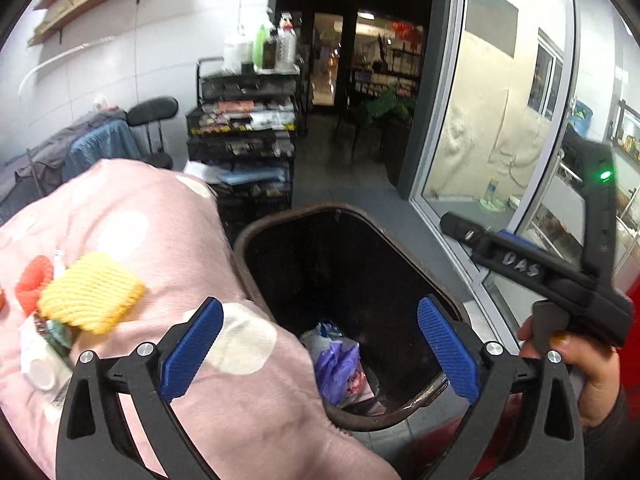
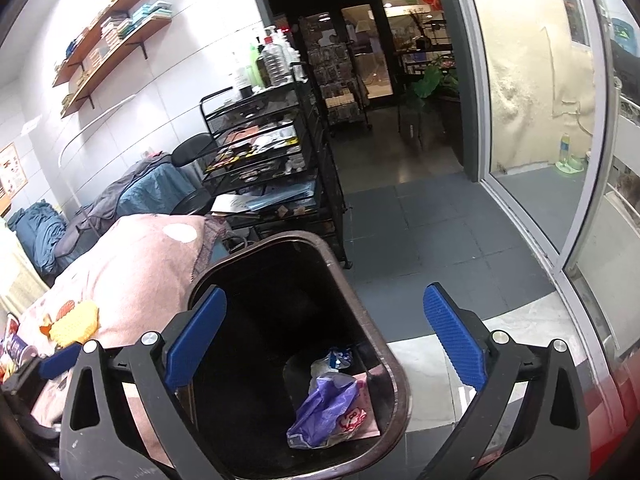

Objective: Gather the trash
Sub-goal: 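Move the purple bag over the bin and open the left gripper, then grasp the blue cup with the left gripper while the right gripper grasps the yellow foam net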

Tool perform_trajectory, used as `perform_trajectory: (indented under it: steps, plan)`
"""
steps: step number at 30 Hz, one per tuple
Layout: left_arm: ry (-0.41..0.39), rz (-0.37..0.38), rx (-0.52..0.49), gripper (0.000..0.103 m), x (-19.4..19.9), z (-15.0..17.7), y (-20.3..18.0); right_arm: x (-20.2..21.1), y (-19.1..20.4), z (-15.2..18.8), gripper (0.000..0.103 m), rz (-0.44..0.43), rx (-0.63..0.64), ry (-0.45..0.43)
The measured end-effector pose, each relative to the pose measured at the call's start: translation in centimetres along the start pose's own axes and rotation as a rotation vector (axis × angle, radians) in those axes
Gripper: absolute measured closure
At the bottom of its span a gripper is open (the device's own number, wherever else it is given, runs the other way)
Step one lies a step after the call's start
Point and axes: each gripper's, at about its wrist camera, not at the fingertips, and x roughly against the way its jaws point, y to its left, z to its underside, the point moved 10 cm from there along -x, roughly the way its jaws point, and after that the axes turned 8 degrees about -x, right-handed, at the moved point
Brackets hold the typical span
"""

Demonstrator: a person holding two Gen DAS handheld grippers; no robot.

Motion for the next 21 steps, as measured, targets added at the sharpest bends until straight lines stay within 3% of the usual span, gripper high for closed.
perform_trajectory:
  steps: [11, 21]
  plan:
    - [-0.107, -0.031, 0.081, 0.005, 5.0, 1.0, 2.9, -0.1, 3.5, 1.8, 0.006, -0.095, 0.051, 0.029]
    - [-0.17, -0.081, 0.157, 0.005, 8.9, 3.4, 6.6, 0.6, 10.1, 5.1, 0.006, -0.228, 0.149, 0.076]
